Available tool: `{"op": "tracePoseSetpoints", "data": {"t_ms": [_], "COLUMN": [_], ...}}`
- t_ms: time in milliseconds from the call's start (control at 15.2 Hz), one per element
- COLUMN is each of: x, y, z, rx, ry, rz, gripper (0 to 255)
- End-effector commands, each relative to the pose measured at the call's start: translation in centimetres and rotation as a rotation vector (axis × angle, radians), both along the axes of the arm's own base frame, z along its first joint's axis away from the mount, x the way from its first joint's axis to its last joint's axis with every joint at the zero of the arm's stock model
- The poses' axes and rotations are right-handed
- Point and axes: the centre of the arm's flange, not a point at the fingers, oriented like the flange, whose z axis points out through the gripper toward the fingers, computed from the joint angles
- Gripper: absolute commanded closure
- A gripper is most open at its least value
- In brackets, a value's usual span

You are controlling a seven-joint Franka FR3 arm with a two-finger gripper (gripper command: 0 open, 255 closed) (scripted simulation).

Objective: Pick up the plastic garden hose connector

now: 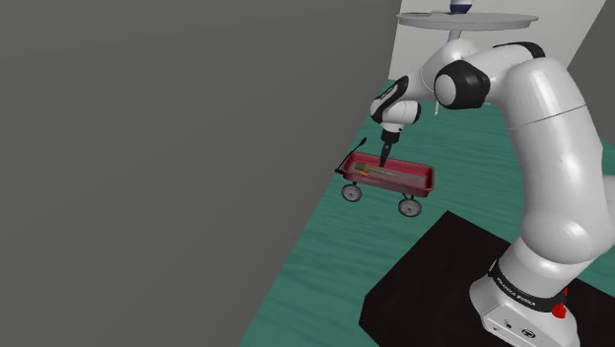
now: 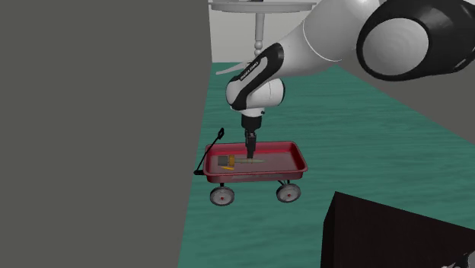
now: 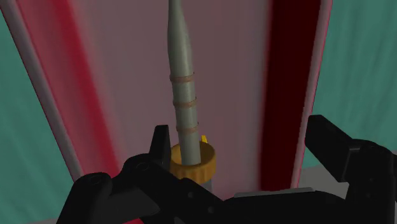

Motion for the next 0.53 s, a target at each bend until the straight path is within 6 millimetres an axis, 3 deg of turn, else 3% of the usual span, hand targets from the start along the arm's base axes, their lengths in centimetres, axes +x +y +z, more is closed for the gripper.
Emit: {"op": "tracePoseSetpoints", "data": {"t_ms": [0,66,462], "x": [1.7,2.5,2.5], "y": [-1.2,-1.6,-1.6], "z": [-1.8,-2.6,-5.8], "rx": [0.005,0.007,0.007], "ry": [-0.003,-0.005,-0.005], "rz": [0.020,0.029,0.029], "gripper": [0,0,0]}}
